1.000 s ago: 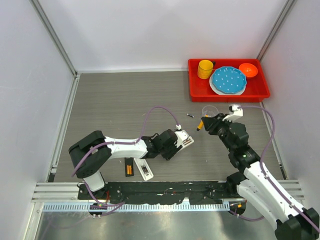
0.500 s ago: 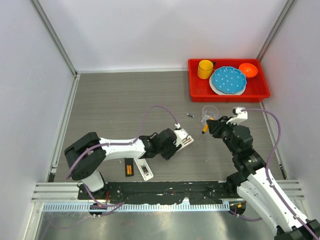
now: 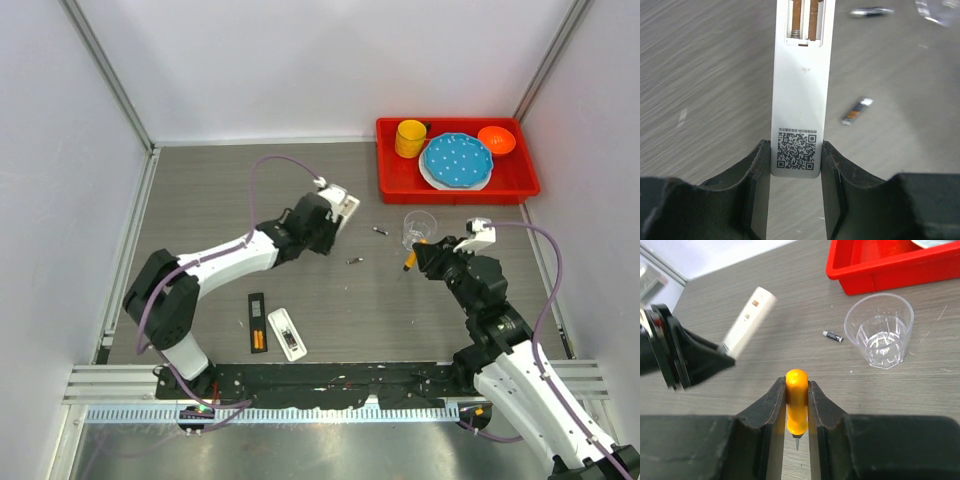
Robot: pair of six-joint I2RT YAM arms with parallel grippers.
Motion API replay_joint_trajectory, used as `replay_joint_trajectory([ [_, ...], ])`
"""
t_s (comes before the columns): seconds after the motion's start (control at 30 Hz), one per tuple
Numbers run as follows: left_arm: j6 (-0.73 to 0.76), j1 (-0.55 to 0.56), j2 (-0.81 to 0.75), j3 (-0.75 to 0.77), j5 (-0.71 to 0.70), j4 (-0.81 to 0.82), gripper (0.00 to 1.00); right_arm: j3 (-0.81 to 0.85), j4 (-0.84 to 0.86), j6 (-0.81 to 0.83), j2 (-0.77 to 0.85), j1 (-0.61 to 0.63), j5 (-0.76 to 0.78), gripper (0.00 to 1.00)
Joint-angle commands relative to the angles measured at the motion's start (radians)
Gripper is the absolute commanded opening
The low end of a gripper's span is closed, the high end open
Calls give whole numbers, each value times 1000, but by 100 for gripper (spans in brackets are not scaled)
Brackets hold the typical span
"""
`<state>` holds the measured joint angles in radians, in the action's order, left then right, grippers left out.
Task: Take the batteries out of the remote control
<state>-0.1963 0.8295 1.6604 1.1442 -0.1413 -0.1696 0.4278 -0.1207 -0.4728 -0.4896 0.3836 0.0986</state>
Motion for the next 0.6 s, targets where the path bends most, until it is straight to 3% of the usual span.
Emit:
replay_joint_trajectory([
  [0.0, -106, -147, -30, 0, -90, -76, 0, -26, 55, -16, -10, -3, -26, 1],
  [0.27, -161, -374, -14, -38, -122, -117, 0, -50, 73, -33, -38, -3, -76, 1],
  [0.57, -161, -460, 128, 58, -135, -113, 0, -87, 90, -59, -38, -3, -126, 1],
])
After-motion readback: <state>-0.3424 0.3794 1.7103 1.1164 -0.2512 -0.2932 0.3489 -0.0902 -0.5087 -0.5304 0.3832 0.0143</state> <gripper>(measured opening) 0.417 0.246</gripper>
